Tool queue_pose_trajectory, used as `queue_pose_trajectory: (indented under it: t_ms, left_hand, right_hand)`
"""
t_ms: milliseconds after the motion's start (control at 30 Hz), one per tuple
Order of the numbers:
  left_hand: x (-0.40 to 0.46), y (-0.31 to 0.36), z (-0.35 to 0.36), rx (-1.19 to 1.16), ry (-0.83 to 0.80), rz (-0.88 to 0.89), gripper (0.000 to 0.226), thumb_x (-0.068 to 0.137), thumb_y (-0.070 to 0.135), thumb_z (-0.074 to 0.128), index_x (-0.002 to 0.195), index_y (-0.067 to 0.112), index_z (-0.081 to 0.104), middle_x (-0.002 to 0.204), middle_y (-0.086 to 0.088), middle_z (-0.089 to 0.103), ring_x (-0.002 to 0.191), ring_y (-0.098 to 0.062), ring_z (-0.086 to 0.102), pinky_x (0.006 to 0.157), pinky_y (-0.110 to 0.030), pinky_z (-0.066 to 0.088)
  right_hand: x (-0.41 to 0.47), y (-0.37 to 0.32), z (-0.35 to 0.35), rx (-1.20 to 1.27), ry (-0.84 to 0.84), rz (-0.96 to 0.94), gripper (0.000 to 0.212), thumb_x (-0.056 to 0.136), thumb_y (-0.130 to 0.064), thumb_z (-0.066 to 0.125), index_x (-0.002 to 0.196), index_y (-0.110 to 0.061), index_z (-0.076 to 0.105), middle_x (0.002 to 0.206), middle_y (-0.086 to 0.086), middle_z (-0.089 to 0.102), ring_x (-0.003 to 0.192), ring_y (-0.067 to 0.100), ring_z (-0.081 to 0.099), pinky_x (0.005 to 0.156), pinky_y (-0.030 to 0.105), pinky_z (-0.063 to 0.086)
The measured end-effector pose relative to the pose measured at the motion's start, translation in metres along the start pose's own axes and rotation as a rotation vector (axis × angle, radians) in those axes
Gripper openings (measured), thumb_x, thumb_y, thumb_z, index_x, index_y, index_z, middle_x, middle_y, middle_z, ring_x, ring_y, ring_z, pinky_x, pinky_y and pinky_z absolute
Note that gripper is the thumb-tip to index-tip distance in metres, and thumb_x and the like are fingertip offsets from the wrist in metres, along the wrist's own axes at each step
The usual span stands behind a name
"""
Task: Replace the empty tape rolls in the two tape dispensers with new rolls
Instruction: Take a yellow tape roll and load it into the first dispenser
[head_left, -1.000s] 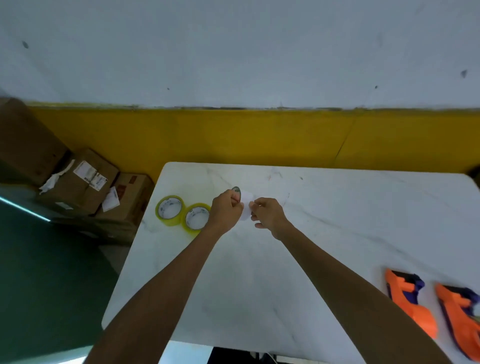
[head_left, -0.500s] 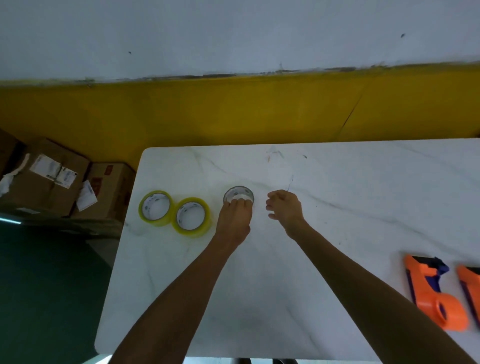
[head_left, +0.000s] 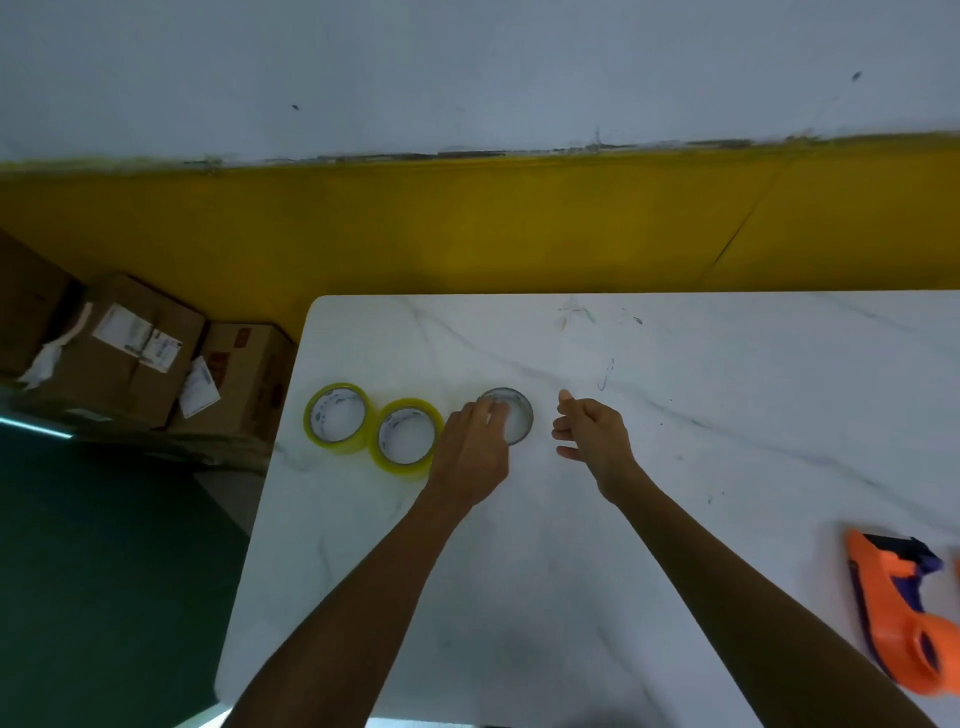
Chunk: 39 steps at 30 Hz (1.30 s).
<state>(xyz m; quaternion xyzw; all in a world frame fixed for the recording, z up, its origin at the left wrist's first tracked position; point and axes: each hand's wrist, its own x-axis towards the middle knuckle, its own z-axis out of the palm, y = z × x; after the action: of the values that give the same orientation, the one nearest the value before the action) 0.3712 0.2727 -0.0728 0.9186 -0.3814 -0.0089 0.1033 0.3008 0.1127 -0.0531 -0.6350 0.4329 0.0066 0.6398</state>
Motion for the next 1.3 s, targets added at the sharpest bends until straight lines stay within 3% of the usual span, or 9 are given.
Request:
queue_pose_trajectory:
  t_ms: [133, 333, 467, 533, 733, 867, 933, 1000, 1300]
  left_hand:
    - [-0.022, -0.042, -0.018, 0.029, -0.001, -0.135, 0.01, 0.068, 0.009, 0.053, 0.072, 0.008, 0.062, 0.069, -0.01, 0.06, 0.058, -0.025, 0.059, 0.047, -0.032, 0.048]
    - [-0.061, -0.072, 0.002, 0.055, -0.176, -0.265, 0.045, 0.073, 0.035, 0.057, 0.1, 0.0, 0.068, 0.08, -0.014, 0.067, 0.068, -0.03, 0.065, 0.054, -0.033, 0.054]
    - [-0.06, -0.068, 0.002, 0.149, -0.237, -0.22, 0.028, 0.048, 0.004, 0.077, 0.074, 0.006, 0.069, 0.06, -0.009, 0.063, 0.053, -0.027, 0.063, 0.053, -0.031, 0.053]
    - [-0.058, -0.067, -0.003, 0.151, -0.305, -0.228, 0.022, 0.055, -0.004, 0.07, 0.075, 0.005, 0.068, 0.063, -0.011, 0.065, 0.059, -0.031, 0.065, 0.061, -0.034, 0.054]
    - [-0.045, -0.055, -0.034, -0.186, -0.183, -0.472, 0.03, 0.074, 0.0, 0.054, 0.103, 0.0, 0.063, 0.093, -0.019, 0.07, 0.086, -0.036, 0.067, 0.067, -0.035, 0.052]
    - [-0.019, -0.044, -0.073, -0.547, -0.081, -0.641, 0.045, 0.088, 0.013, 0.054, 0.132, 0.0, 0.054, 0.113, -0.018, 0.067, 0.104, -0.037, 0.063, 0.083, -0.038, 0.052]
    - [-0.007, -0.033, -0.095, -0.632, -0.074, -0.659, 0.023, 0.089, 0.016, 0.056, 0.103, 0.0, 0.066, 0.091, -0.019, 0.067, 0.092, -0.036, 0.063, 0.071, -0.035, 0.047]
    - [0.003, -0.017, -0.116, -0.713, -0.055, -0.641, 0.018, 0.089, 0.019, 0.059, 0.076, 0.005, 0.059, 0.077, -0.013, 0.059, 0.08, -0.032, 0.059, 0.065, -0.032, 0.04]
    - [0.029, 0.082, -0.137, -0.937, -0.096, -0.484, 0.025, 0.09, 0.026, 0.061, 0.103, 0.006, 0.068, 0.102, -0.013, 0.068, 0.097, -0.03, 0.062, 0.087, -0.044, 0.055]
  right_hand:
    - [-0.003, -0.001, 0.003, 0.055, -0.048, 0.006, 0.039, 0.092, -0.047, 0.055, 0.097, -0.01, 0.065, 0.091, 0.01, 0.069, 0.089, 0.024, 0.068, 0.079, 0.037, 0.06]
    - [0.0, 0.004, 0.014, 0.071, -0.067, 0.003, 0.041, 0.092, -0.046, 0.055, 0.101, -0.007, 0.065, 0.088, 0.009, 0.068, 0.088, 0.024, 0.067, 0.082, 0.04, 0.06]
    - [0.002, 0.009, 0.018, 0.058, -0.075, 0.017, 0.041, 0.093, -0.045, 0.053, 0.103, -0.007, 0.065, 0.088, 0.009, 0.067, 0.088, 0.024, 0.067, 0.084, 0.041, 0.059]
    - [0.0, 0.012, 0.019, 0.045, -0.072, 0.02, 0.04, 0.093, -0.045, 0.053, 0.102, -0.008, 0.065, 0.088, 0.009, 0.068, 0.088, 0.024, 0.067, 0.083, 0.04, 0.059]
    - [-0.013, -0.006, 0.018, 0.078, -0.07, 0.051, 0.033, 0.094, -0.04, 0.055, 0.097, -0.009, 0.064, 0.089, 0.009, 0.067, 0.085, 0.023, 0.066, 0.079, 0.038, 0.059]
    - [-0.034, -0.041, 0.025, 0.065, -0.146, -0.005, 0.027, 0.092, -0.037, 0.059, 0.092, -0.011, 0.065, 0.089, 0.011, 0.067, 0.082, 0.021, 0.065, 0.075, 0.037, 0.057]
    - [-0.046, -0.057, 0.029, 0.045, -0.193, -0.045, 0.024, 0.089, -0.037, 0.064, 0.086, -0.013, 0.064, 0.086, 0.009, 0.066, 0.077, 0.018, 0.063, 0.07, 0.035, 0.055]
    - [-0.06, -0.071, 0.03, 0.003, -0.241, -0.094, 0.023, 0.087, -0.038, 0.066, 0.084, -0.015, 0.063, 0.085, 0.007, 0.066, 0.077, 0.017, 0.062, 0.068, 0.032, 0.053]
    - [-0.096, -0.081, -0.036, -0.082, -0.029, -0.247, 0.032, 0.09, -0.033, 0.06, 0.097, -0.004, 0.07, 0.103, 0.021, 0.07, 0.101, 0.034, 0.067, 0.077, 0.04, 0.059]
